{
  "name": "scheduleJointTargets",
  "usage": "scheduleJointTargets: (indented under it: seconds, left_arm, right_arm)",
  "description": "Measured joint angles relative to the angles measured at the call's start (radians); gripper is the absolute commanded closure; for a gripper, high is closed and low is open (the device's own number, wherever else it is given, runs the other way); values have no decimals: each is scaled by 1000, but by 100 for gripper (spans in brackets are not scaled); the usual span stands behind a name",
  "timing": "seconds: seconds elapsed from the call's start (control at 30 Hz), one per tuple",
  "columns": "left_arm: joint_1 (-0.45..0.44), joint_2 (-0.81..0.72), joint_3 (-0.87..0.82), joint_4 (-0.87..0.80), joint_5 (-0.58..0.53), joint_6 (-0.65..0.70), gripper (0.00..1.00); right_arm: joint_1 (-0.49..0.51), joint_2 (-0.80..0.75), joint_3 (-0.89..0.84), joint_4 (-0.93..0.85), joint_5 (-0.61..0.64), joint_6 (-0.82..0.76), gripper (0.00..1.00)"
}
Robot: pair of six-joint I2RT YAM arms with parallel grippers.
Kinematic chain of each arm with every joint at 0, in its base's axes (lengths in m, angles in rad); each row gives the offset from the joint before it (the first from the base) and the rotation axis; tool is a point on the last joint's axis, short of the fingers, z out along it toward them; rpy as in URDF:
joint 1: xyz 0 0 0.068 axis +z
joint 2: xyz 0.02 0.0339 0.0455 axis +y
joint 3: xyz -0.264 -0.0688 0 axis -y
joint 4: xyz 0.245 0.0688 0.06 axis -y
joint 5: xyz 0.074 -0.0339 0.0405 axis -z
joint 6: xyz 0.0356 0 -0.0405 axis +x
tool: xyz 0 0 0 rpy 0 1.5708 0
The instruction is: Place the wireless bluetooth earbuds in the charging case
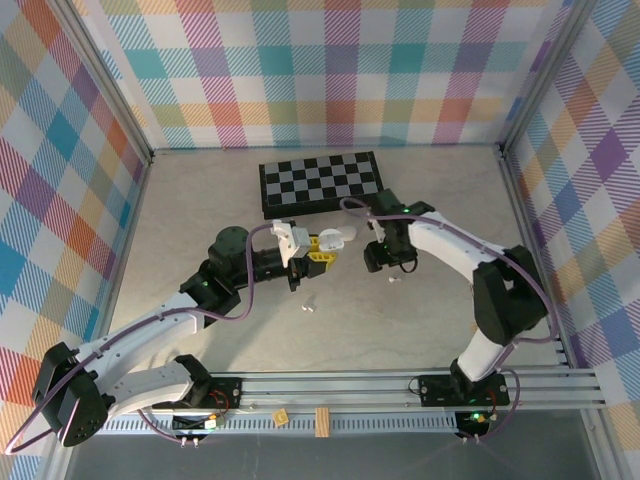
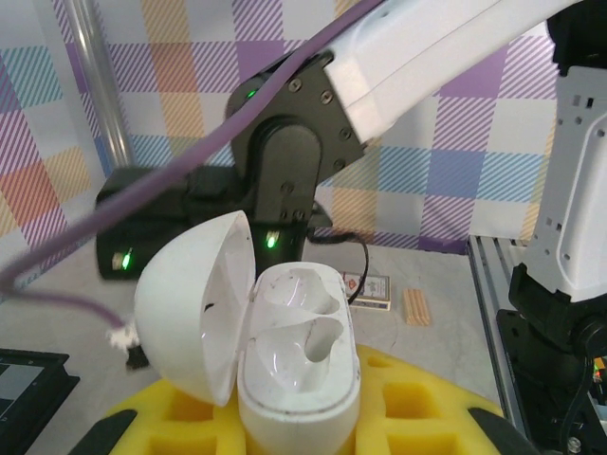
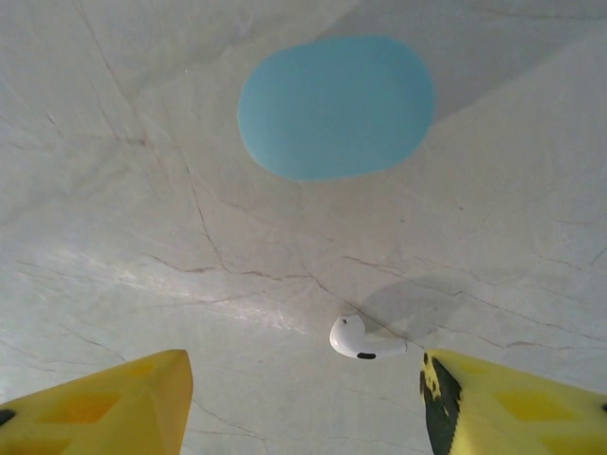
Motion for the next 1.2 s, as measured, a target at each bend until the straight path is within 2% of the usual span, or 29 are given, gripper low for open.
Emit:
scheduleJointTargets:
  seconds: [0.2, 0.43, 0.73, 0.97, 1.2]
  left_arm:
    - [0, -8, 0, -1, 9, 5, 99]
    - [0, -18, 0, -2, 10, 11, 99]
    - [0, -37, -13, -4, 10, 23, 99]
    - [0, -37, -13, -4, 10, 27, 99]
    - [0, -37, -13, -5, 10, 27, 99]
  right_arm:
    - [98, 133, 79, -143, 164, -100, 46]
    - [126, 232, 126, -234, 262, -201, 54]
    - [144, 284, 168, -249, 299, -278, 54]
    - [147, 326, 169, -252, 307, -298, 64]
    - [147, 346, 169, -251, 330, -310, 64]
